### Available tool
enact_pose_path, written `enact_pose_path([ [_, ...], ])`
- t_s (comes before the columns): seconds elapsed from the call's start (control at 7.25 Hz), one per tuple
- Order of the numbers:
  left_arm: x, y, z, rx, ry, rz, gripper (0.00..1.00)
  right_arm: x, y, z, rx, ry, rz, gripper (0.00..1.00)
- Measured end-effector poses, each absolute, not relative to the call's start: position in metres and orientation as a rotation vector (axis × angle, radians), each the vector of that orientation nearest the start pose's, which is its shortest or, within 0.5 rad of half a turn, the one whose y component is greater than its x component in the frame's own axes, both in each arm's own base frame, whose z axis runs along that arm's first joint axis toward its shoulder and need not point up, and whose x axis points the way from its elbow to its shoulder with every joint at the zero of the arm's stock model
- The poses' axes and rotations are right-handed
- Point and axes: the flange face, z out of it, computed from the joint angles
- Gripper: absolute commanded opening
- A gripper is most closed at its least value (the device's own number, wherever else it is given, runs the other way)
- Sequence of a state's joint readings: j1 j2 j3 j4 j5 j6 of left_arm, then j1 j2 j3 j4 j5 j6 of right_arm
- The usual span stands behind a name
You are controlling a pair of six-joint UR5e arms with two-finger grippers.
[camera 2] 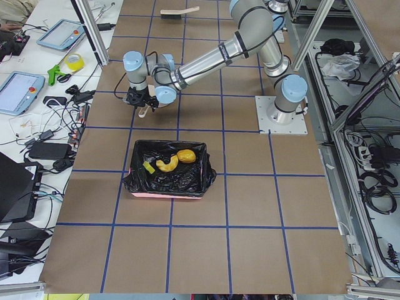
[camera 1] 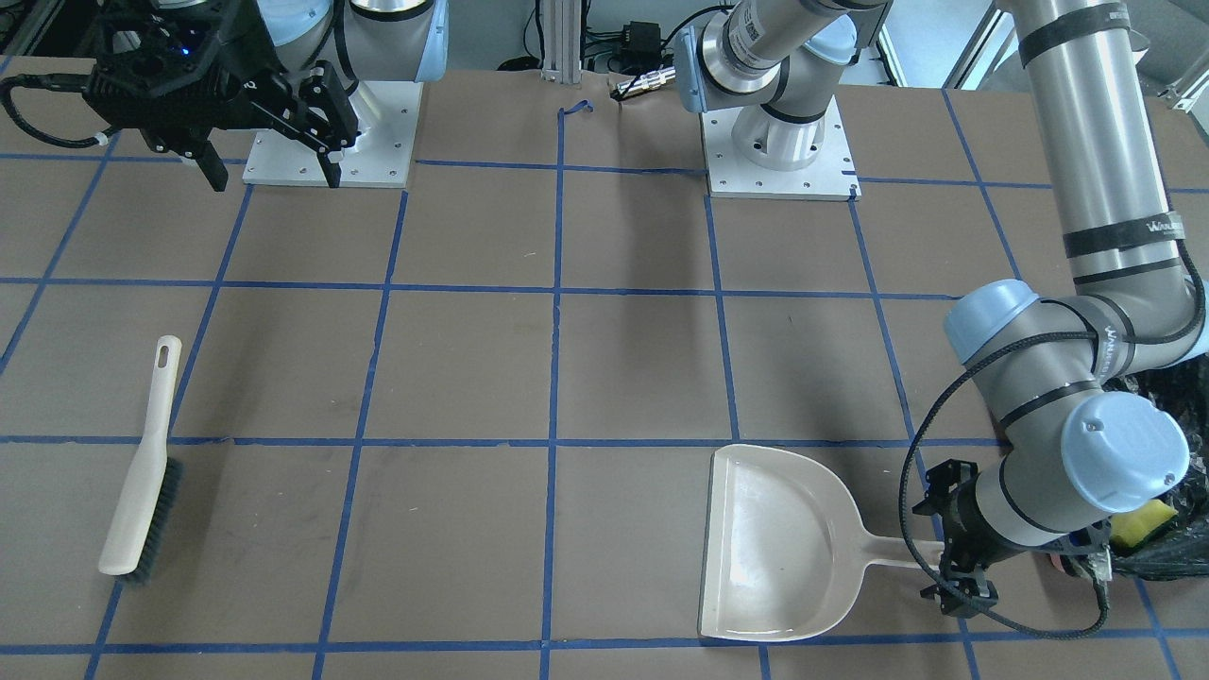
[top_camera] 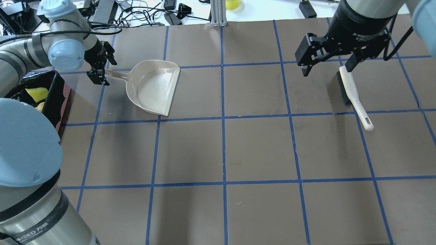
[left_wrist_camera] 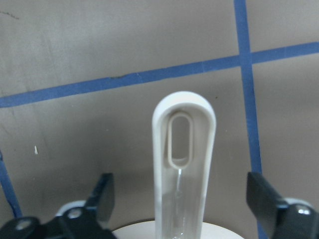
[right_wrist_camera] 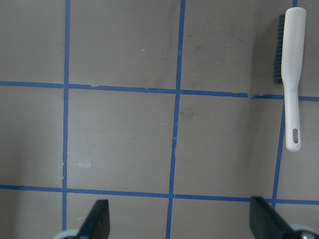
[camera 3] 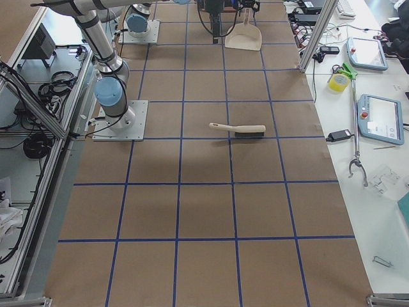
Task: Sweep and dump trash into bin
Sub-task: 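Open the left gripper to release the dustpan handle and raise it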
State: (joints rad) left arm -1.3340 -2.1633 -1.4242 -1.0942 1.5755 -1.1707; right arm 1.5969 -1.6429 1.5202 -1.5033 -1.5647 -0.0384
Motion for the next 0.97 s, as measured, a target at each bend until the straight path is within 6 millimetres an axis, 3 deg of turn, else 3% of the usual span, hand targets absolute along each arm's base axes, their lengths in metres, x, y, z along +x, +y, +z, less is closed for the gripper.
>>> enact_pose_path([
  [0.14,0.03,-0.701,0.265,-2.013,2.441,-0.028,1.0,0.146,-0.46,0.541,-0.101,3.133,-0.087,1.0],
  [0.41,0.011,-0.69,0.311,-1.902,2.708,0.044,1.0,0.146,-0.46,0.54,-0.101,3.133,-0.087,1.0],
  [0.55,0.005,-0.683,0.329,-1.754,2.857,0.043,1.0,0.146,-0.46,0.54,-0.101,3.133,-0.087,1.0],
  [0.97,-0.001,-0.659,0.375,-1.06,3.189,-0.022,1.0,0.146,-0.46,0.541,-0.101,3.132,-0.087,1.0],
])
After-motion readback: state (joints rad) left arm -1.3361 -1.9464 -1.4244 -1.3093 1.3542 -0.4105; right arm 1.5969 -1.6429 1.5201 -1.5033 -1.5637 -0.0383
